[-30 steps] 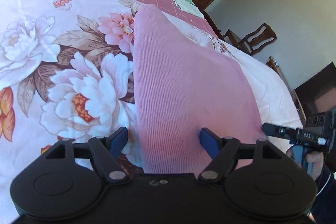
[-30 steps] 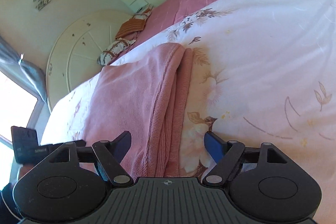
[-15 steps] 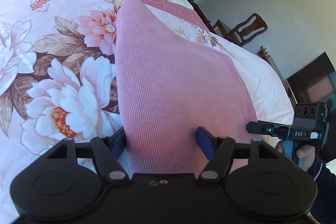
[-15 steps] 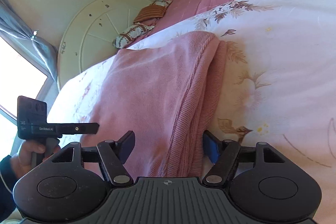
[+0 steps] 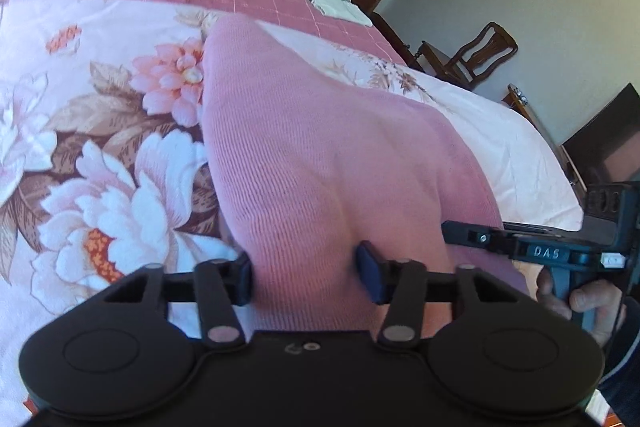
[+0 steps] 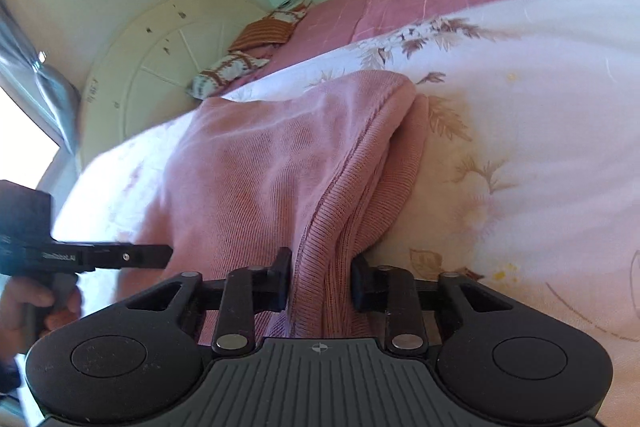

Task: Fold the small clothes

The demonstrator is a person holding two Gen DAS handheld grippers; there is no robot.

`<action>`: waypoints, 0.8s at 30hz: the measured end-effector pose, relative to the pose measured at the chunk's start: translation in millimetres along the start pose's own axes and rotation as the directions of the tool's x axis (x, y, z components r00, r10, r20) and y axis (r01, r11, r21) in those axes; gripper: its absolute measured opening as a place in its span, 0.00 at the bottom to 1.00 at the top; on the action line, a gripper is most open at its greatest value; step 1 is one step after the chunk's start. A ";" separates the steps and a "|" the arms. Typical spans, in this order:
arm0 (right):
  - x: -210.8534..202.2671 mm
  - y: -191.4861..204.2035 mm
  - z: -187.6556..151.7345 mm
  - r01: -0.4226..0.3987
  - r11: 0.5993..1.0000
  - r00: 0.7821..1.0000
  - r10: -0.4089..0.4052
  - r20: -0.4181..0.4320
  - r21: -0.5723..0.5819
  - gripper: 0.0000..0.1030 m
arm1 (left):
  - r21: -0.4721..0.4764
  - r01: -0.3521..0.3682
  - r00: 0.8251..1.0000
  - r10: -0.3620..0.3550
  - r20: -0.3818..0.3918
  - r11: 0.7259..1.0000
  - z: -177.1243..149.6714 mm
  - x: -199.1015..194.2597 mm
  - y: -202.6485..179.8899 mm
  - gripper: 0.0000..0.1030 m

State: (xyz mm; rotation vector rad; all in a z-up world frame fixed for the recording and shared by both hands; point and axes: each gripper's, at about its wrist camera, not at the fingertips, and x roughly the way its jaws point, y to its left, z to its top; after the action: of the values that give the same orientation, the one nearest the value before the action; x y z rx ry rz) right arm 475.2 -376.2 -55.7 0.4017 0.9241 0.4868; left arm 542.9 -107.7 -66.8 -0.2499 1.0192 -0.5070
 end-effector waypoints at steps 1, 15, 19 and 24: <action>0.3 9.3 -1.2 0.036 0.999 0.999 -0.036 0.004 -0.031 0.24 | 0.016 -0.019 1.000 0.019 0.009 1.000 0.6 -1.7 -5.4 0.36; -16.6 113.1 -6.3 0.250 0.939 0.965 -0.222 0.136 -0.237 0.20 | 0.168 0.013 0.992 -0.034 0.119 0.986 -7.7 -69.9 -20.5 0.30; -13.2 153.3 -9.2 0.276 0.926 0.957 -0.240 0.161 -0.259 0.20 | 0.180 0.040 0.989 -0.064 0.131 0.983 -8.3 -104.8 8.5 0.30; 12.8 220.1 -16.7 0.274 0.919 0.957 -0.230 0.177 -0.284 0.20 | 0.187 0.026 0.989 -0.052 0.137 0.982 -6.8 -155.5 64.0 0.30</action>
State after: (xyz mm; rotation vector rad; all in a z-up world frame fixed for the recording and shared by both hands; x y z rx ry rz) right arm 418.4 -186.4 42.5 0.0310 0.7354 0.3508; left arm 489.7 27.2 18.6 -0.1381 0.8251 -0.6072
